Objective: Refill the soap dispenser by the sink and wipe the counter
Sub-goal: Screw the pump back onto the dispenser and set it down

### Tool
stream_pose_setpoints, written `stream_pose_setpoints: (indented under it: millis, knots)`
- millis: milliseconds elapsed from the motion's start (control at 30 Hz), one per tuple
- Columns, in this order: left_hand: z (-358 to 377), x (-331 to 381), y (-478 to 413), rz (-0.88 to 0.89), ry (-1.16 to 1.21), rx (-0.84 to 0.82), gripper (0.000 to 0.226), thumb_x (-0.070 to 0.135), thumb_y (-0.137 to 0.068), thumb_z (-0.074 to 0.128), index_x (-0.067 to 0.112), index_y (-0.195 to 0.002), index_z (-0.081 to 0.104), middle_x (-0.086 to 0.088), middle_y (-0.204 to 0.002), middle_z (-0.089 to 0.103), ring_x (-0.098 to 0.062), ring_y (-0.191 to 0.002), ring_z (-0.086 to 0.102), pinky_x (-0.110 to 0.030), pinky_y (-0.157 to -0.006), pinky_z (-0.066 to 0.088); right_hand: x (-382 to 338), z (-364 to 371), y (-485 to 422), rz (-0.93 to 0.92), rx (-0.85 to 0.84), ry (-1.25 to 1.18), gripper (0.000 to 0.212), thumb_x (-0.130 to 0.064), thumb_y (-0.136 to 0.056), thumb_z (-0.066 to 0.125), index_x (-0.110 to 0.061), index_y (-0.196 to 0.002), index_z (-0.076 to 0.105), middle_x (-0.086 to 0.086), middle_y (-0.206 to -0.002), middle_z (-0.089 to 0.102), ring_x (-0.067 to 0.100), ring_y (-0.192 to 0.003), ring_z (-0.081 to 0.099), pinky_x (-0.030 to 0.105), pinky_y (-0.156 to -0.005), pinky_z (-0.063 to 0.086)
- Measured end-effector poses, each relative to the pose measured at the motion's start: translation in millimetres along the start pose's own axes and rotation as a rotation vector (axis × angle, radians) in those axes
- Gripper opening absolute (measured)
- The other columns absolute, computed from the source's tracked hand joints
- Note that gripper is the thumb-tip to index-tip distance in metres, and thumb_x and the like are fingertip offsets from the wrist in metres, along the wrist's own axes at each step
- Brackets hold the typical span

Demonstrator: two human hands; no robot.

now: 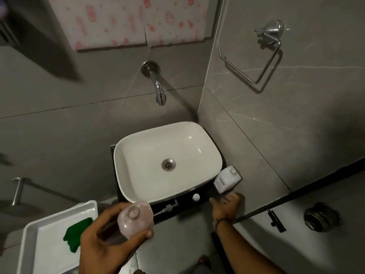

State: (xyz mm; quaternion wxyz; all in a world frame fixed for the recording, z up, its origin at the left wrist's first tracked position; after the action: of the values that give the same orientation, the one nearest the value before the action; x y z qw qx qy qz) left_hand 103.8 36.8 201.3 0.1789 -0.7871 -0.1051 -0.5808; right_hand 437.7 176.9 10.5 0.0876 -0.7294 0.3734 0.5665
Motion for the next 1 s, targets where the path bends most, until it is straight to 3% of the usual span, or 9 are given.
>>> stream_pose_setpoints:
  millis: [133, 233, 300, 400, 500, 633, 800, 933, 1000]
  knots:
    - [-13, -10, 7, 0.006, -0.050, 0.003, 0.075, 0.027, -0.037, 0.108, 0.032, -0.107, 0.079, 0.008, -0.101, 0.082, -0.006, -0.091, 0.077, -0.010, -0.078, 0.059, 19, 32, 43, -0.151, -0.273, 0.264, 0.026, 0.014, -0.078, 0.072, -0.002, -0.098, 0.072, 0.011, -0.094, 0.070, 0.036, -0.093, 0.070, 0.039, -0.082, 0.057]
    - [-24, -16, 13, -0.018, -0.047, 0.019, 0.072, 0.027, -0.037, 0.104, 0.033, -0.105, 0.079, 0.007, -0.104, 0.082, -0.009, -0.094, 0.077, -0.013, -0.080, 0.060, 20, 66, 77, -0.203, -0.540, 0.424, 0.028, 0.006, -0.085, 0.064, -0.015, -0.094, 0.079, 0.001, -0.101, 0.074, 0.024, -0.102, 0.071, 0.021, -0.081, 0.053]
    - [-33, -20, 18, -0.032, -0.045, 0.034, 0.073, 0.026, -0.036, 0.104, 0.034, -0.104, 0.079, 0.007, -0.105, 0.082, -0.009, -0.095, 0.076, -0.011, -0.080, 0.060, 18, 87, 95, -0.314, -0.662, 0.584, 0.028, -0.005, -0.089, 0.063, -0.024, -0.102, 0.079, -0.002, -0.110, 0.073, 0.020, -0.107, 0.069, 0.027, -0.086, 0.055]
    - [-46, -26, 26, -0.053, -0.051, 0.057, 0.075, 0.027, -0.034, 0.104, 0.042, -0.102, 0.078, 0.011, -0.105, 0.080, -0.008, -0.097, 0.074, -0.007, -0.078, 0.058, 16, 102, 104, -0.317, -0.620, 0.751, 0.020, -0.037, -0.095, 0.063, -0.024, -0.105, 0.075, 0.003, -0.111, 0.073, 0.027, -0.107, 0.068, 0.034, -0.085, 0.056]
    - [-60, -33, 36, -0.077, -0.049, 0.070, 0.079, 0.033, -0.035, 0.111, 0.035, -0.108, 0.079, 0.008, -0.107, 0.080, -0.008, -0.099, 0.074, -0.010, -0.077, 0.060, 25, 109, 100, -0.050, -0.496, 0.741, 0.047, -0.054, -0.089, 0.069, -0.011, -0.110, 0.073, 0.013, -0.114, 0.074, 0.034, -0.110, 0.068, 0.036, -0.087, 0.056]
    - [-83, -41, 49, -0.134, -0.037, 0.109, 0.082, 0.048, -0.035, 0.103, 0.034, -0.112, 0.078, 0.008, -0.109, 0.081, -0.006, -0.100, 0.075, -0.015, -0.074, 0.062, 38, 120, 109, 0.271, -0.418, 0.514, 0.060, -0.044, -0.078, 0.085, 0.000, -0.116, 0.072, 0.021, -0.115, 0.074, 0.035, -0.101, 0.072, 0.043, -0.086, 0.060]
    - [-107, -47, 56, -0.142, -0.052, 0.155, 0.080, 0.052, -0.037, 0.102, 0.038, -0.112, 0.078, 0.012, -0.107, 0.081, -0.004, -0.102, 0.073, -0.011, -0.075, 0.060, 42, 129, 125, 0.370, -0.411, 0.210, 0.036, -0.005, -0.088, 0.075, -0.005, -0.123, 0.069, 0.017, -0.092, 0.071, 0.023, -0.063, 0.062, 0.026, -0.050, 0.051]
    - [-118, -53, 54, -0.143, -0.030, 0.137, 0.080, 0.055, -0.038, 0.102, 0.039, -0.112, 0.077, 0.013, -0.111, 0.080, -0.008, -0.107, 0.072, -0.013, -0.081, 0.061, 50, 117, 143, 0.563, -0.468, 0.029, 0.027, 0.000, -0.092, 0.068, 0.014, -0.114, 0.063, 0.029, -0.107, 0.069, 0.035, -0.095, 0.066, 0.055, -0.097, 0.055]
    - [-120, -54, 51, -0.136, -0.016, 0.122, 0.080, 0.059, -0.037, 0.102, 0.040, -0.111, 0.077, 0.011, -0.111, 0.080, -0.009, -0.107, 0.072, -0.015, -0.082, 0.061, 42, 101, 152, 0.503, -0.496, 0.051, 0.029, -0.001, -0.091, 0.069, 0.013, -0.116, 0.065, 0.020, -0.092, 0.067, 0.037, -0.100, 0.068, 0.058, -0.101, 0.051]
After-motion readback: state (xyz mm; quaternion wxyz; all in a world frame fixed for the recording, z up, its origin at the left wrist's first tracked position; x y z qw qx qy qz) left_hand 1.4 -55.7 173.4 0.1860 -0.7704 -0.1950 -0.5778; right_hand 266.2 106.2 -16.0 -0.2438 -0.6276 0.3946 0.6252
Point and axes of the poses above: each hand's wrist, its own y-axis away from the middle knuckle, its own z-axis out of the palm, x = y × z, the point moved 6 cm from there along -y, towards the middle knuckle
